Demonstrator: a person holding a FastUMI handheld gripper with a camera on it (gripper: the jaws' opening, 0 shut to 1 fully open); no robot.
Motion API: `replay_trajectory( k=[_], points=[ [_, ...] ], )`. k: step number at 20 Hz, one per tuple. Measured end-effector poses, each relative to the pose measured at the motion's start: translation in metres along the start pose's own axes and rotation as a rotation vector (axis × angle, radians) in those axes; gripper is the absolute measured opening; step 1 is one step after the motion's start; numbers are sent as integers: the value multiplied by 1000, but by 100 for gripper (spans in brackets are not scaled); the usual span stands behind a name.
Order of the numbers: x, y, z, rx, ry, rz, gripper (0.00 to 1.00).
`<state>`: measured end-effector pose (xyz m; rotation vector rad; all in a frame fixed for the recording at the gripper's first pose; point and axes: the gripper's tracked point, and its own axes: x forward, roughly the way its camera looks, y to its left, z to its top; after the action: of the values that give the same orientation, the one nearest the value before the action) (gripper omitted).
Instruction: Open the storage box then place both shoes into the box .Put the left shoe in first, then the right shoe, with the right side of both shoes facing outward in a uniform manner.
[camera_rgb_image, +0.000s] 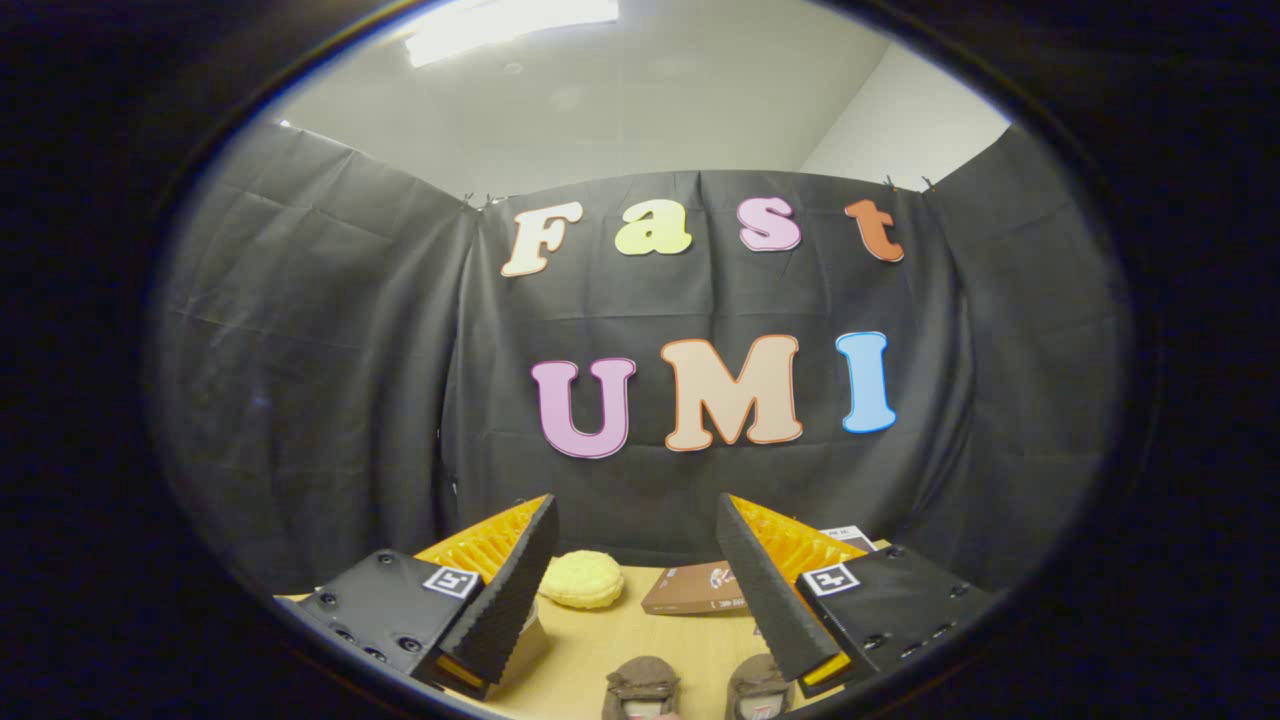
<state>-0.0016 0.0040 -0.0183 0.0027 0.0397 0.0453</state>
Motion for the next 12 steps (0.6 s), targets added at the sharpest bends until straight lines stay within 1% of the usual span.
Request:
replay_trajectory(
  k=[7, 12],
  points=[
    [1, 0, -10, 9, 23, 12, 100],
    [0, 16, -37, 68, 84, 89, 100]
  ],
)
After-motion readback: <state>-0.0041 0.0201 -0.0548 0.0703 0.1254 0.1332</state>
